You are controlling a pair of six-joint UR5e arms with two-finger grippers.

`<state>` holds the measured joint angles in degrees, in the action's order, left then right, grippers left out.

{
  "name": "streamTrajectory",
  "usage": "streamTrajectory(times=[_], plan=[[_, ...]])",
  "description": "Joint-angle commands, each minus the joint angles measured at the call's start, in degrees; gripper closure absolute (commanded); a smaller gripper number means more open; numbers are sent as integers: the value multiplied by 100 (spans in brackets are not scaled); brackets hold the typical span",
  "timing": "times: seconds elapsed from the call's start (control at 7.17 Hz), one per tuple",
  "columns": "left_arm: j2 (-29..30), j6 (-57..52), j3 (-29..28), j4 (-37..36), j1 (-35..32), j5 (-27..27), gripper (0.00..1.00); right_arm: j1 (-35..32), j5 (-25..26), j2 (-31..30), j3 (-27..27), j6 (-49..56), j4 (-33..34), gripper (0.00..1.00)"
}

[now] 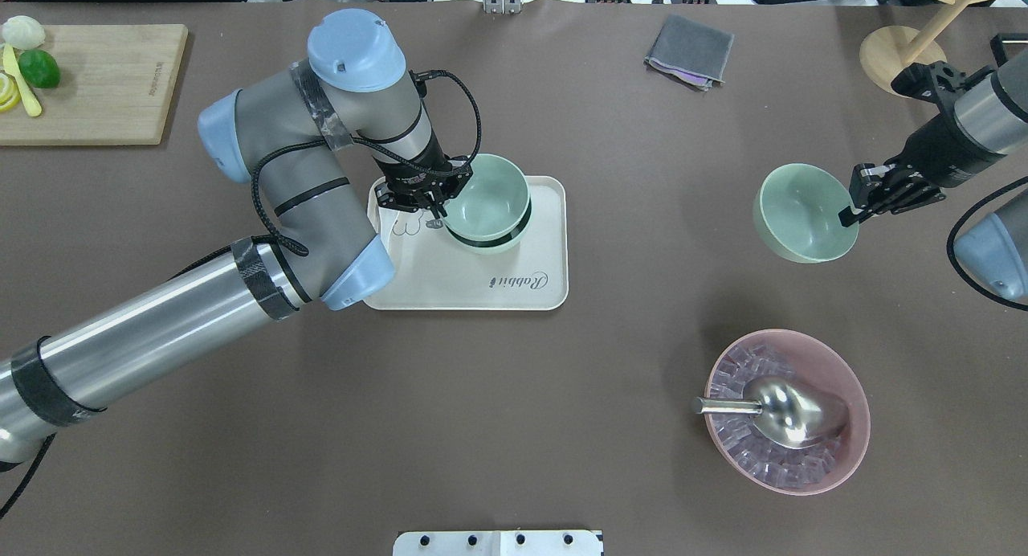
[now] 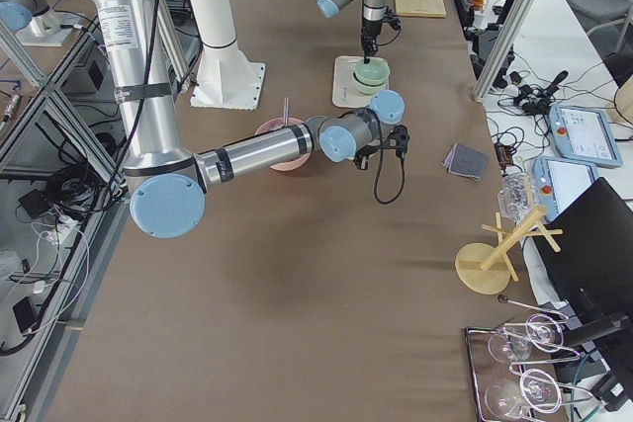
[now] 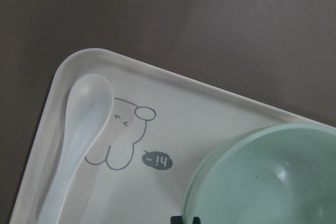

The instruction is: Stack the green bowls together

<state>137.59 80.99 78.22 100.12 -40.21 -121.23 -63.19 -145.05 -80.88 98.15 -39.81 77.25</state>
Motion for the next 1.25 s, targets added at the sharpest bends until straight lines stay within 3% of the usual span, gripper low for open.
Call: streamTrajectory(times=[0.0, 1.12], plan=[[13, -5, 0, 7, 13, 3, 100, 0, 12, -7, -33, 0, 0, 100], [-4, -13, 0, 156, 128, -6, 100, 0, 47, -16, -50, 0, 0, 100]])
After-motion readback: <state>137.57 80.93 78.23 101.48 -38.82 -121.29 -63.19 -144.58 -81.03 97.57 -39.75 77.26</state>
